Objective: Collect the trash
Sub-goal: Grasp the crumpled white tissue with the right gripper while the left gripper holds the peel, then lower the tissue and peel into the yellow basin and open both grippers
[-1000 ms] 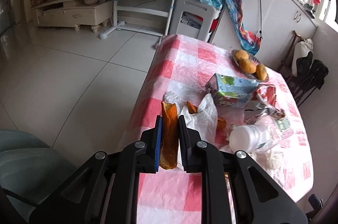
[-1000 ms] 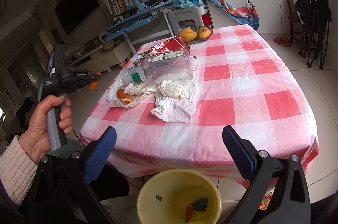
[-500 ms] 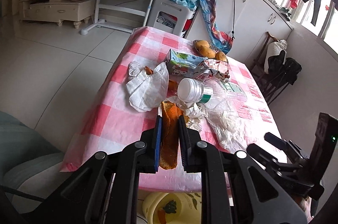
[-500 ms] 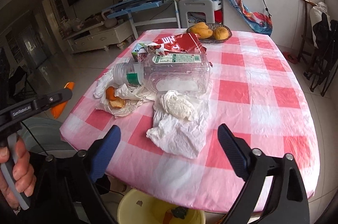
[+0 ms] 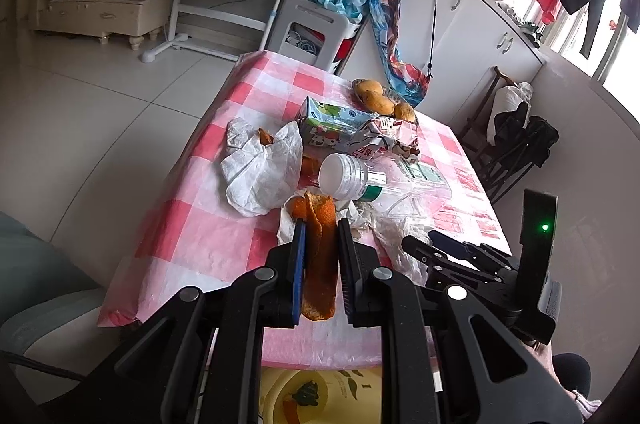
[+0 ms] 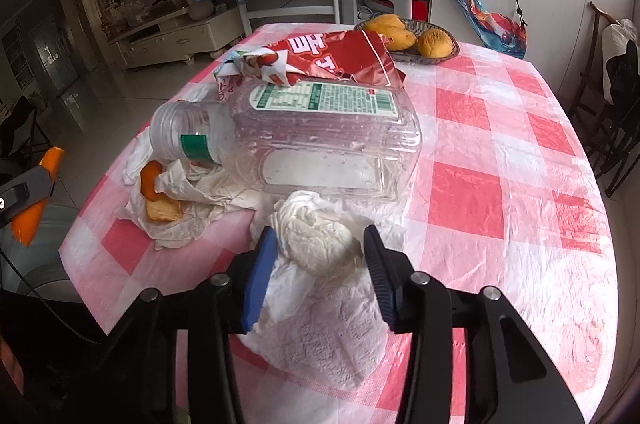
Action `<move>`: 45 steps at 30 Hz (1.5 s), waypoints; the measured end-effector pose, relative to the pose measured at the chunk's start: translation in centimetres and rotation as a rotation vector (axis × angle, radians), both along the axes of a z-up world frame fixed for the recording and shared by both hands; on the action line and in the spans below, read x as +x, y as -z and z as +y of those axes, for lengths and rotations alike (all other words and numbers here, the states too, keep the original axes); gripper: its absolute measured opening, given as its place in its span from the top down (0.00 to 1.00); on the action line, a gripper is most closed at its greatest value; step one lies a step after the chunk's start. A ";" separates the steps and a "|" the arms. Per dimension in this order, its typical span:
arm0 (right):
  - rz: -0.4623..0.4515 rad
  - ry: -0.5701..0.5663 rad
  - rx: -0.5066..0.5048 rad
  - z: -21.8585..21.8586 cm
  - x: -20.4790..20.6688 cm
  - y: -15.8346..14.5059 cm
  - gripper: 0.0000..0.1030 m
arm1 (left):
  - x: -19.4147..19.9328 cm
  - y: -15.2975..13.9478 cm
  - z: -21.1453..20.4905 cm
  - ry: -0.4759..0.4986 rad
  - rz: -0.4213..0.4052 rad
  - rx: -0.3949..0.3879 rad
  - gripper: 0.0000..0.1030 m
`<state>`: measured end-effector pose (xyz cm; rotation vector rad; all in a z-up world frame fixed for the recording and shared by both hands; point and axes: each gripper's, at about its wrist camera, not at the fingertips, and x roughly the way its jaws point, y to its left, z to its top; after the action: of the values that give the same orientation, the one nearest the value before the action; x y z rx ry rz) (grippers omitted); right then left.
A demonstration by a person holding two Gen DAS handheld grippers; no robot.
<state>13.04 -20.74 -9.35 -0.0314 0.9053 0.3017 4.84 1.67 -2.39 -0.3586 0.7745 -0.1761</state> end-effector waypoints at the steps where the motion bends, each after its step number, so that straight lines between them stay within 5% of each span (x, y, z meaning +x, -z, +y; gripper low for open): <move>1: 0.003 -0.001 0.013 -0.1 -0.1 0.1 0.66 | 0.0 0.0 -0.1 0.001 -0.001 0.001 0.85; 16: -0.061 0.011 0.252 -2.0 -3.9 -4.3 0.69 | -0.2 -0.4 -0.5 0.019 -0.020 -0.009 0.85; 28: 0.049 -0.087 0.204 0.3 -13.3 -2.5 0.67 | -1.5 -0.7 -0.7 0.084 -0.052 -0.060 0.85; 34: 0.083 -0.089 0.170 0.1 -15.7 -1.6 0.51 | -3.5 -0.7 -1.7 0.124 -0.061 -0.032 0.85; 45: -0.123 0.093 0.260 -4.1 -16.7 -4.8 0.25 | -9.1 2.0 -5.6 0.256 0.038 0.057 0.85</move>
<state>-3.65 -24.89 -4.60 0.2296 0.7373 0.3252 -4.28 -3.92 -4.41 -0.2085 0.8605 -0.3878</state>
